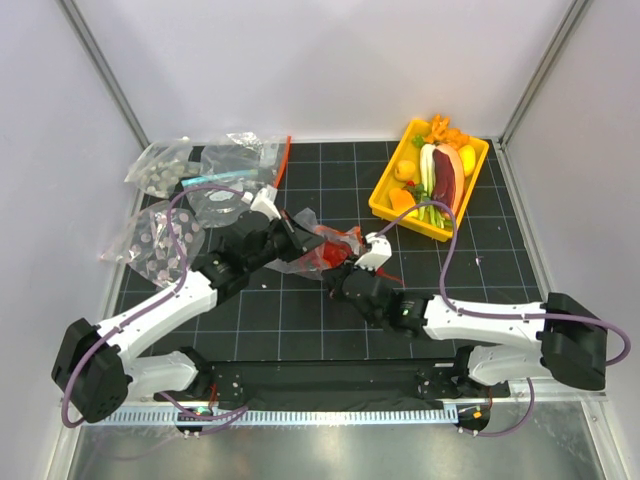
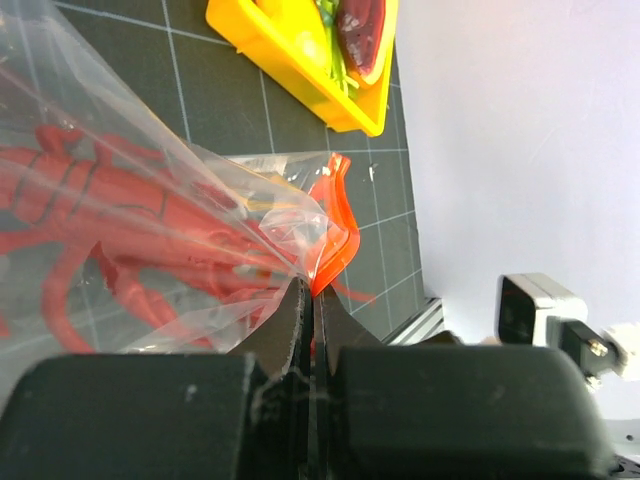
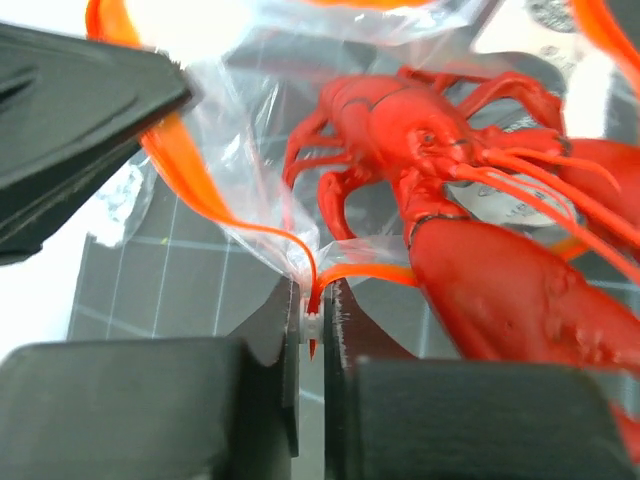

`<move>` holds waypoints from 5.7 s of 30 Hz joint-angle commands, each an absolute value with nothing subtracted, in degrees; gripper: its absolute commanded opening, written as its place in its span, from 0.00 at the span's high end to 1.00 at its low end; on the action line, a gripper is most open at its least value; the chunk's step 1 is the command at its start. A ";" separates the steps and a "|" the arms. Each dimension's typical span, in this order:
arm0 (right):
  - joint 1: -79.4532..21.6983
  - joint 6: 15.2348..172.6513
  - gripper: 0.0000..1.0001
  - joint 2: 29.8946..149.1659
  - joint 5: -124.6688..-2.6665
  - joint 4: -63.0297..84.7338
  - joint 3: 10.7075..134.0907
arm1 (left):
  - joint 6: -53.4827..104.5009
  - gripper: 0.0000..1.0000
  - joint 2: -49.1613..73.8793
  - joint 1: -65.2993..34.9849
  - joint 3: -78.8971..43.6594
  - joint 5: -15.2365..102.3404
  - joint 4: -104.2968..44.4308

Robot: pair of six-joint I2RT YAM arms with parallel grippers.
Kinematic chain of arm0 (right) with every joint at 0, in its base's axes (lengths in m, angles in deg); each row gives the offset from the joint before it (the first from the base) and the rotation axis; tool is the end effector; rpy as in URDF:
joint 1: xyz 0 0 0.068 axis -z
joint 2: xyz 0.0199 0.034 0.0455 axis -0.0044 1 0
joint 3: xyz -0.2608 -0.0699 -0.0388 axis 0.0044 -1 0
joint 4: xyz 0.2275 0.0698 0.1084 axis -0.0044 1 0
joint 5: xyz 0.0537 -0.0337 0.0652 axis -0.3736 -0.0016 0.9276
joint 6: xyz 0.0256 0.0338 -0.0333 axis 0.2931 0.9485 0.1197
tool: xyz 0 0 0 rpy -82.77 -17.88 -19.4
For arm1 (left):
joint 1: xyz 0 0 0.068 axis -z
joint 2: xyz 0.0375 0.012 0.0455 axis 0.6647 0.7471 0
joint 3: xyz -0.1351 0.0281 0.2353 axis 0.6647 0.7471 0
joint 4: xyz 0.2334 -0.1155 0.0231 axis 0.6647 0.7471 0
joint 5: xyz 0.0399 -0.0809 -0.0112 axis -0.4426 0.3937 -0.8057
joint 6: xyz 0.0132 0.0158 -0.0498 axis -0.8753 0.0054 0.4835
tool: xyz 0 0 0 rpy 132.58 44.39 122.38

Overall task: Place the food in the zip-top bag and seal the zipper
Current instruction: Place the fake lobster in the zipper food storage bag.

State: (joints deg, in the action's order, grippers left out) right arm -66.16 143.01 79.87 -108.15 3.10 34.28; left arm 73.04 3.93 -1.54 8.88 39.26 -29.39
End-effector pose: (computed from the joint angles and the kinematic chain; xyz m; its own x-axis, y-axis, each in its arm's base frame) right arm 0.1253 0.2337 0.2307 -0.5308 0.4399 -0.7244 -0.1421 0.7964 0.5878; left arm 0.2048 -0.1757 0.2863 -0.7270 -0.5069 -0.4632 0.1339 0.5570 -0.8197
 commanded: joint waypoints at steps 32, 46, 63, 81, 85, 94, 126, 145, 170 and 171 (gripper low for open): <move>-65.06 101.98 0.99 73.31 -95.74 54.55 76.30 | 56.90 0.23 -7.67 -0.96 6.91 32.38 -16.04; -62.95 95.48 0.99 85.35 -99.17 51.14 86.51 | 49.36 0.75 -9.89 19.50 21.07 20.27 -41.27; -56.26 84.94 0.99 63.04 -90.31 26.09 50.57 | 50.40 0.27 -15.22 19.17 15.96 -2.94 -22.73; -56.26 83.70 0.99 63.73 -90.71 20.64 50.29 | 59.01 0.53 -0.20 -2.20 17.97 35.10 -33.69; -55.47 84.75 0.99 66.27 -92.58 19.40 53.17 | 57.53 0.74 -4.51 4.12 23.26 35.82 -42.68; -54.95 88.35 0.99 76.38 -76.79 17.12 60.75 | 49.20 0.96 -1.42 17.83 21.50 20.75 -46.29; -36.31 95.84 0.99 86.33 -44.65 20.53 62.95 | 51.90 1.00 24.51 23.20 11.65 11.57 -50.42; -54.23 75.27 0.99 92.04 -82.99 22.83 67.96 | 54.53 1.00 25.99 23.47 13.06 8.13 -51.74; -54.42 68.32 0.99 88.52 -85.37 11.75 58.47 | 52.78 0.38 -22.08 24.70 19.49 3.48 -24.96; -54.33 68.32 0.99 88.34 -85.11 11.66 58.38 | 52.78 0.36 -22.61 24.70 19.13 2.78 -24.15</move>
State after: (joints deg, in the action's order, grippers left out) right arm -54.43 69.00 89.99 -85.92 14.66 57.49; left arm 53.72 -21.31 24.91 21.45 6.41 -28.89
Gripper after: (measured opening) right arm 0.158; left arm 0.632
